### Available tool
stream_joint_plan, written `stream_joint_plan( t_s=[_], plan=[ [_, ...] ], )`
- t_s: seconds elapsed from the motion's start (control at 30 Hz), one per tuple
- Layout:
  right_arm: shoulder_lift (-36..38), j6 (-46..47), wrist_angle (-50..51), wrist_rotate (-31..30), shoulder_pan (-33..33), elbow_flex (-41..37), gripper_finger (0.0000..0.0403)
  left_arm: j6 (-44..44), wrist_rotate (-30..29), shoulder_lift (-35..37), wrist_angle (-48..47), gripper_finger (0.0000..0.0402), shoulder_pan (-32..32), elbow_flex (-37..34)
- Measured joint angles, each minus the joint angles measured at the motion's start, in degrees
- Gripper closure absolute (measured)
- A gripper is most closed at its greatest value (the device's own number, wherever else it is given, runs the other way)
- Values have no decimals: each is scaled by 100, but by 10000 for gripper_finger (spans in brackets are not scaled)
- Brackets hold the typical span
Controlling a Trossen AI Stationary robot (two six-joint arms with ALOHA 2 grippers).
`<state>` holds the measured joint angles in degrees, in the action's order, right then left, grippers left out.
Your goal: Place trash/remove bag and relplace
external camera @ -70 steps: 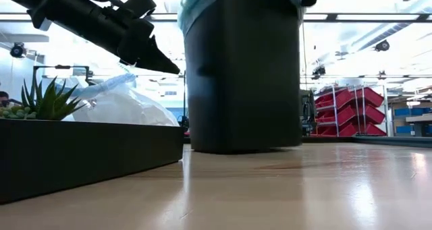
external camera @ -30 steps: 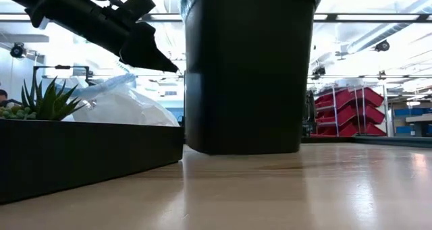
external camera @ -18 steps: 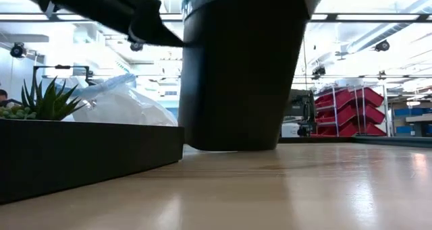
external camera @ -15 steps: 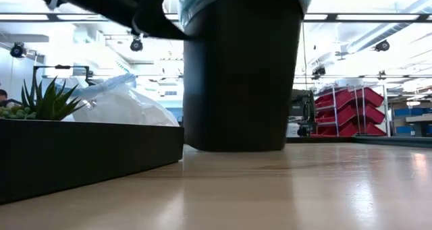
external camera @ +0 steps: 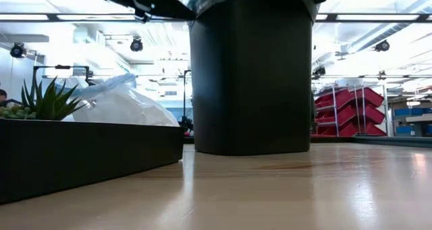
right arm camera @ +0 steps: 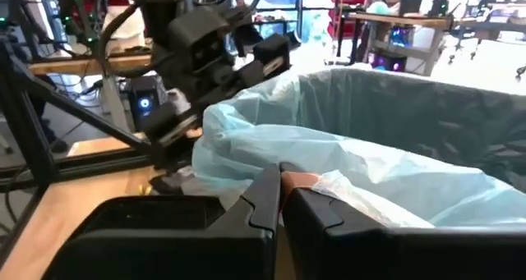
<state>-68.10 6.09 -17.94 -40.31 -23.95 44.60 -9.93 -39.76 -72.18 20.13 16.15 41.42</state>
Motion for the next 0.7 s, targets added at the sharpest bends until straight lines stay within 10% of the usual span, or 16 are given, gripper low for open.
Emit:
stream_joint_plan(
  t_s=[0.7],
  plan=[
    [-17,-968,-557,129,306,94,403,201,362,-518,292,348,611,234]
  ],
)
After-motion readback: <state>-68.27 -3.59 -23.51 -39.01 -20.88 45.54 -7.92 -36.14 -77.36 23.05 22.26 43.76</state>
